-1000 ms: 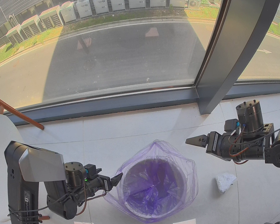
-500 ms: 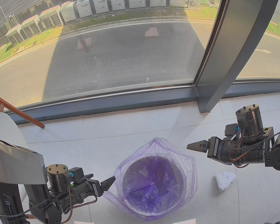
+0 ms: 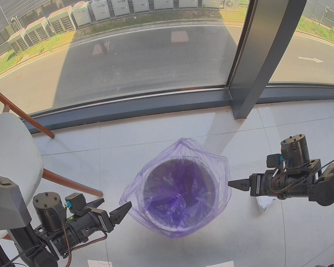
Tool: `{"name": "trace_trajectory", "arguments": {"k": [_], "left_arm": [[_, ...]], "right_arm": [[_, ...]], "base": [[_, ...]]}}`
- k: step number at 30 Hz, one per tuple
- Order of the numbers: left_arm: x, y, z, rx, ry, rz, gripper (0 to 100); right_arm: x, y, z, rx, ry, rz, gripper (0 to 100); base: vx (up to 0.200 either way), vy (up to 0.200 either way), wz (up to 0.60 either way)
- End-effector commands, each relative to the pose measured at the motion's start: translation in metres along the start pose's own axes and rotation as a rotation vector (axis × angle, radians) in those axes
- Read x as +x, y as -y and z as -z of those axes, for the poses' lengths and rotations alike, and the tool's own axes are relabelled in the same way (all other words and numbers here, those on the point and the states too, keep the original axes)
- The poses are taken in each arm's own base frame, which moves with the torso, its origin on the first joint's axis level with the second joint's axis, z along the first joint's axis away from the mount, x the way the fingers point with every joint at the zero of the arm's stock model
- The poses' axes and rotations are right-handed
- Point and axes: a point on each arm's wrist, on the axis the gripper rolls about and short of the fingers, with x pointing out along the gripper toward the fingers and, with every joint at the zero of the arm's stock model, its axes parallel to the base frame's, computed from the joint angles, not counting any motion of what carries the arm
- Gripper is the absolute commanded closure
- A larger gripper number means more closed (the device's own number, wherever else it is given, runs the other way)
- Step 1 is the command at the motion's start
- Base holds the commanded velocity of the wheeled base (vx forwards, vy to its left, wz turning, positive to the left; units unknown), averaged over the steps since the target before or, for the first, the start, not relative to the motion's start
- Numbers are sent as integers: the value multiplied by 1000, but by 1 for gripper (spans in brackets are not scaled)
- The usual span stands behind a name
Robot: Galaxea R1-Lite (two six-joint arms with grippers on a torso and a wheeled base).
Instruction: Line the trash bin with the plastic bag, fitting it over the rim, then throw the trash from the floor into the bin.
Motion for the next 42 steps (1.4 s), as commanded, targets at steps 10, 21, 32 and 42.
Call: {"name": "trace_trajectory", "arguments": {"k": [10,21,32,42], "left_arm": [[-53,36,-44,-153,318,-11,0],[-61,50,-33,-148,269,45,0],[-64,51,-24,-147,230,38,0],[-63,51,-22,-145,219,32,0]], "right_arm": [[57,-9,25,44,-26,-66,0],[74,-1,16,77,16,-47,100],[82,31,45,107,-88,55,100],[117,33,51,88,-9,-1,100]], "base": [[0,0,0],[0,0,0],[0,0,0],[0,0,0]]}}
